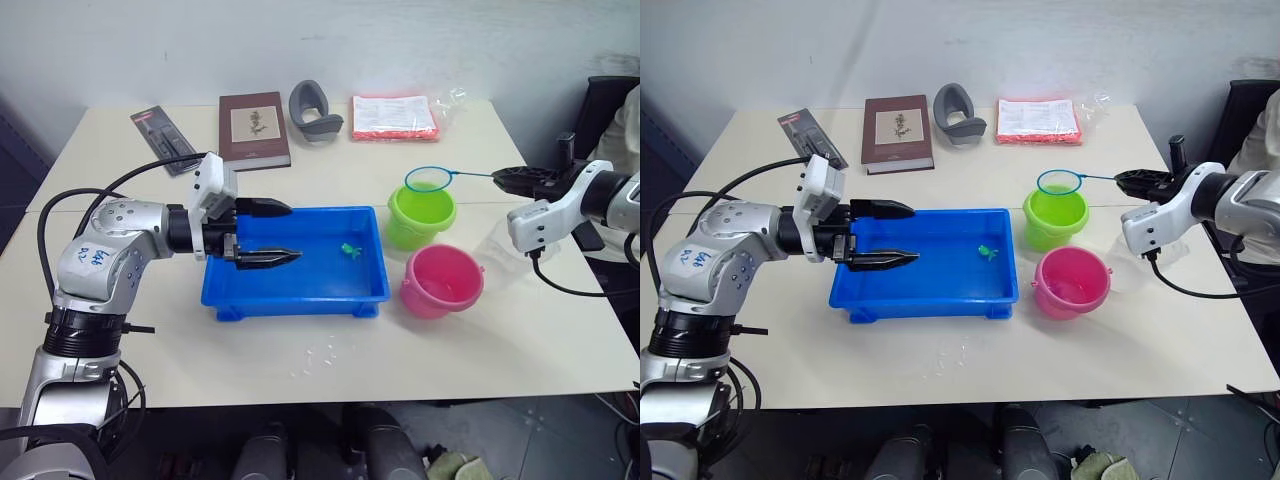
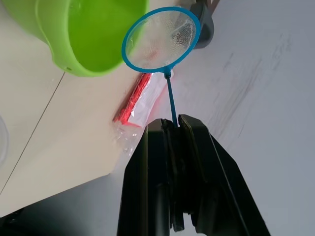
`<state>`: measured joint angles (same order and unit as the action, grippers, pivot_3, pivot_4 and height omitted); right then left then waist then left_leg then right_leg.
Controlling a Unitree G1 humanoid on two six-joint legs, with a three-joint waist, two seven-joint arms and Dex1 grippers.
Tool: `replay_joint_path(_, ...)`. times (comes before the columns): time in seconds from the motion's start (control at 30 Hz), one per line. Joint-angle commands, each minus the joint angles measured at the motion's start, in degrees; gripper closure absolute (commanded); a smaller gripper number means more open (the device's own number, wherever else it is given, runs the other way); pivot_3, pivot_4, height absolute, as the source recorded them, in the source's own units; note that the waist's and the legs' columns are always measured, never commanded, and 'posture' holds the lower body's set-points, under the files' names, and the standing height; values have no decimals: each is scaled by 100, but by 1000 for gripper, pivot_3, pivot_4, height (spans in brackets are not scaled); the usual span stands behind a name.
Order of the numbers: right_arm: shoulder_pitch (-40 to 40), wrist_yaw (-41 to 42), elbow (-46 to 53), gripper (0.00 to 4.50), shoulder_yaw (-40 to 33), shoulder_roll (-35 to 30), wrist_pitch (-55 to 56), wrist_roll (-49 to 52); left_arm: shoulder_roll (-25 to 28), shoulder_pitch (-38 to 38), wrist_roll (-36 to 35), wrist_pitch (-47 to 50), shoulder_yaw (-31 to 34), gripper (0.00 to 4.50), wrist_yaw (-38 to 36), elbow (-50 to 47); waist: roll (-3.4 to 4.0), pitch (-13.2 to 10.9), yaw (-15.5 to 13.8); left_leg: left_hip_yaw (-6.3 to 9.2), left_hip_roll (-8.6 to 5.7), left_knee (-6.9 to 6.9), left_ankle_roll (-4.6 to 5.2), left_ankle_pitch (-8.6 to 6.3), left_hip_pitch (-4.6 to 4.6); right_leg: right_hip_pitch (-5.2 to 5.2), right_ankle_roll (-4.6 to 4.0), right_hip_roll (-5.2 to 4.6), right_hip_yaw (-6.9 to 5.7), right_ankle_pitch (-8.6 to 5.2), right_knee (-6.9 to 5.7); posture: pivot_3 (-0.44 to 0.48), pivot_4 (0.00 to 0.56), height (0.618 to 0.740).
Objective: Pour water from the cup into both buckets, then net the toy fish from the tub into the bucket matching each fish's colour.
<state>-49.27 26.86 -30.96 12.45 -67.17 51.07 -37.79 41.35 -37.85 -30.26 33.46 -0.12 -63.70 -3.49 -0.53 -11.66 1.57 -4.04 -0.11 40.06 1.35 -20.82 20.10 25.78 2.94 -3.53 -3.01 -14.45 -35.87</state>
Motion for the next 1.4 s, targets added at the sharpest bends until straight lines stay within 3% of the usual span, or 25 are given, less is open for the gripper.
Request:
replay_joint_path(0.03,-185,1464,-52,4500,-892,497,-2185,2311,172,103,-50,52,212,25,6,-180,-5,-1,25,1,1,1,0,0,0,-2,0,1,-1,0,1,0,150,740)
replay_joint_path(0.13,417,3611,1290,4500,-1210,575,-4763,4627,268,328,-129,147,326,25,-9,-196,0,1,-15,-3,7,3,6,4,-4,-7,7,1,0,6,-12,0,150,740)
replay_joint_path(0.2,714,3929,2277,4500,-1339,542,-6952,5589,271,501,-125,141,361,25,23,-205,1,2,-34,20,22,3,5,4,1,-11,0,6,-19,2,-15,0,150,740)
replay_joint_path(0.3,1025,3340,3597,4500,-1600,830,-9978,7009,211,781,-84,100,371,25,158,-380,3,3,-46,31,20,3,10,0,6,-10,-1,-6,-26,3,-12,0,150,740)
replay_joint_path(0.43,1076,2541,4431,4500,-2124,1419,-12223,8183,162,938,-197,218,414,25,316,-695,3,3,-82,39,14,3,10,-7,8,-9,-4,-15,-28,2,3,0,150,740)
replay_joint_path(0.53,912,1820,4563,4500,-2630,2206,-14012,8757,262,1065,-197,245,502,25,340,-853,0,4,-98,40,12,-4,9,-9,7,-8,-5,-17,-29,2,10,0,150,740)
replay_joint_path(0.77,867,-162,3015,4500,-2005,1856,-14357,11088,407,1191,-225,232,678,25,406,-1020,0,4,-153,40,-8,-4,22,-10,15,-3,-7,-40,-37,1,14,0,150,740)
replay_joint_path(1.0,389,-1952,1772,4500,-1379,1828,-14357,12722,416,1324,-223,225,775,25,545,-1179,0,4,-120,32,-15,-3,36,-12,20,-4,1,-48,-39,5,23,0,150,740)
replay_joint_path(1.2,-20,-3949,990,4500,-1526,2474,-14116,13024,414,1331,-207,197,786,25,610,-1177,0,4,-126,31,-15,-2,36,-9,20,-4,2,-47,-40,6,20,0,150,740)
replay_joint_path(1.4,-129,-5091,1065,4500,-1594,2622,-13869,13509,380,1337,-178,124,753,25,644,-1132,0,4,-155,40,-15,-2,43,-8,35,-3,10,-49,-51,10,17,0,150,740)
